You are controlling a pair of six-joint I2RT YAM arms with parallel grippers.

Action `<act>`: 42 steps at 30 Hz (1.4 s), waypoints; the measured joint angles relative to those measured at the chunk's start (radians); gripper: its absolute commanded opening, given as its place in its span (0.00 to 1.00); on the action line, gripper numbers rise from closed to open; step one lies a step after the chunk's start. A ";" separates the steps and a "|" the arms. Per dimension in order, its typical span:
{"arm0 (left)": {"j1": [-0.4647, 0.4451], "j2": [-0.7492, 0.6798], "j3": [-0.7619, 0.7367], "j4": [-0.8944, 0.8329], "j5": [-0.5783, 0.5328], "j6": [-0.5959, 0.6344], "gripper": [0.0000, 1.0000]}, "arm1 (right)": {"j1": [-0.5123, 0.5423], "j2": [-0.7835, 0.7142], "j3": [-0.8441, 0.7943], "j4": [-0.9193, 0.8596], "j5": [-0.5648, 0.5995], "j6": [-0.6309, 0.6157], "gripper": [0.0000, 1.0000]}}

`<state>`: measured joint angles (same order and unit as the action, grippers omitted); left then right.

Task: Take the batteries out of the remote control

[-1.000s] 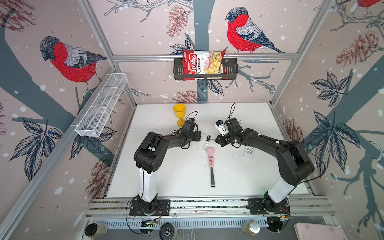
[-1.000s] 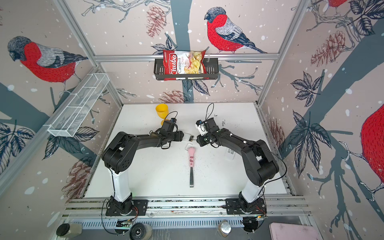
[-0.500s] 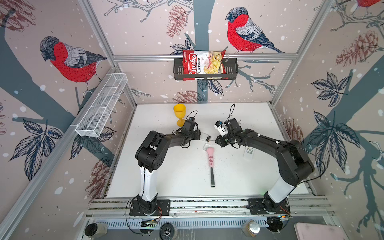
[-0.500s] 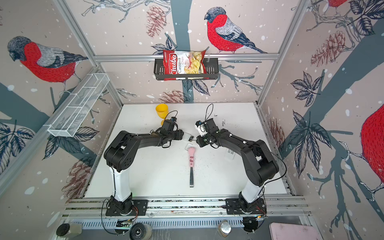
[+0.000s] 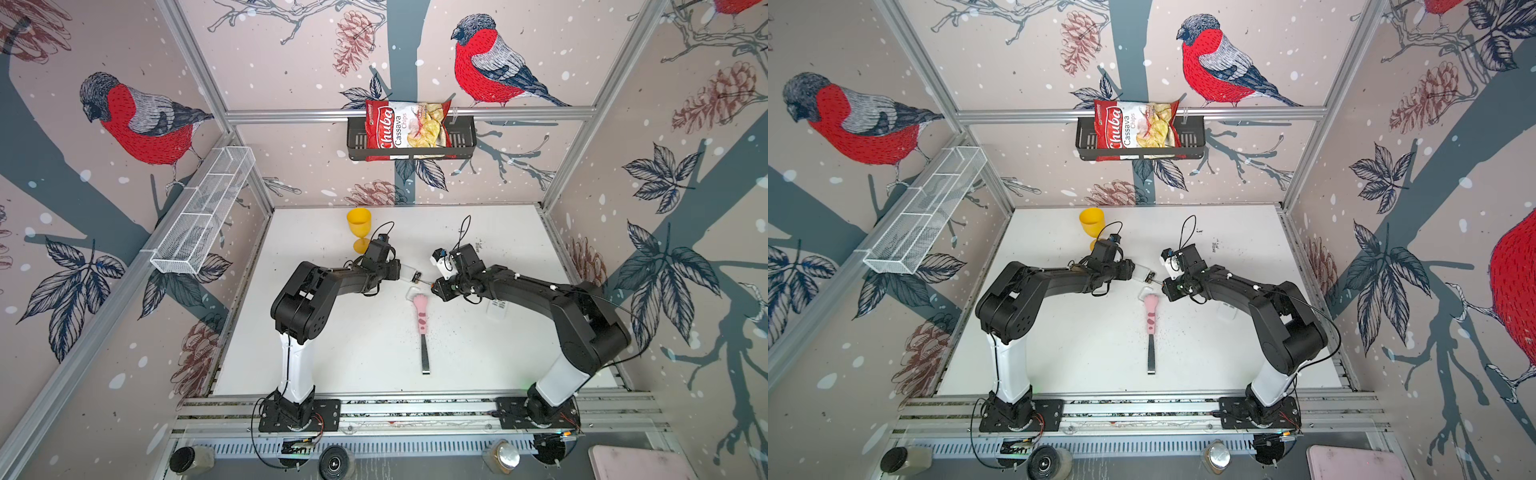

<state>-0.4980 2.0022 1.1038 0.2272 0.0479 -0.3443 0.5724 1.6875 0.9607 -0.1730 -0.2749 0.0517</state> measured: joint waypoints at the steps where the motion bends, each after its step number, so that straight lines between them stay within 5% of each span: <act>1: 0.000 0.000 0.000 0.000 0.000 0.000 0.60 | 0.000 0.000 -0.004 0.004 0.000 0.000 0.00; 21: 0.005 -0.007 -0.011 0.005 0.006 0.002 0.57 | -0.006 -0.030 -0.081 0.103 -0.010 0.003 0.00; 42: 0.005 -0.018 -0.024 0.000 0.031 0.021 0.57 | -0.011 -0.011 0.036 0.006 -0.021 0.004 0.00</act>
<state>-0.4931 1.9842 1.0798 0.2272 0.0784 -0.3229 0.5617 1.6768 0.9970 -0.1673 -0.2958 0.0555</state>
